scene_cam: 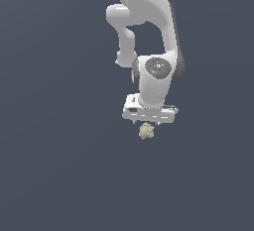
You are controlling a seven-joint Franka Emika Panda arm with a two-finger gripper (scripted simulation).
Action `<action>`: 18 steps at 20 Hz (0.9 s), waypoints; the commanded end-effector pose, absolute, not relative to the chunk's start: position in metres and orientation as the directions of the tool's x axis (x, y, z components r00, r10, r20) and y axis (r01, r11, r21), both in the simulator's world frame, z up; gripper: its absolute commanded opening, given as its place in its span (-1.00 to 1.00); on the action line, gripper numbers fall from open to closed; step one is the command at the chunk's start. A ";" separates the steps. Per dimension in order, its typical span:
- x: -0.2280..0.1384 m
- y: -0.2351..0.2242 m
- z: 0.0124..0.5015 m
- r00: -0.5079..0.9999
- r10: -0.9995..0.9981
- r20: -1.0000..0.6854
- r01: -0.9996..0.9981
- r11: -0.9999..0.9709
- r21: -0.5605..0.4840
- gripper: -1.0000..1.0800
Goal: Pick up the object and move it to a goal position.
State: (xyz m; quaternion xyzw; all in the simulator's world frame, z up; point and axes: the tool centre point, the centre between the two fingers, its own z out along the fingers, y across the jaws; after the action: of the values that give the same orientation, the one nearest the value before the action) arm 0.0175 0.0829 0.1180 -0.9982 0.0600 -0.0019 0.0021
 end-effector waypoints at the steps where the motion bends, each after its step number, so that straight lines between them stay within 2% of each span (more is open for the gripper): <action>1: 0.018 0.088 0.108 0.989 -0.150 0.002 -0.150 -0.989 -0.003 0.92; 18: 0.017 0.095 0.074 0.982 -0.189 0.000 -0.189 -0.982 0.000 0.92</action>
State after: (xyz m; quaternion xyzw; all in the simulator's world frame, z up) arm 0.0178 0.0956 0.0811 -0.9955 0.0945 -0.0004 0.0002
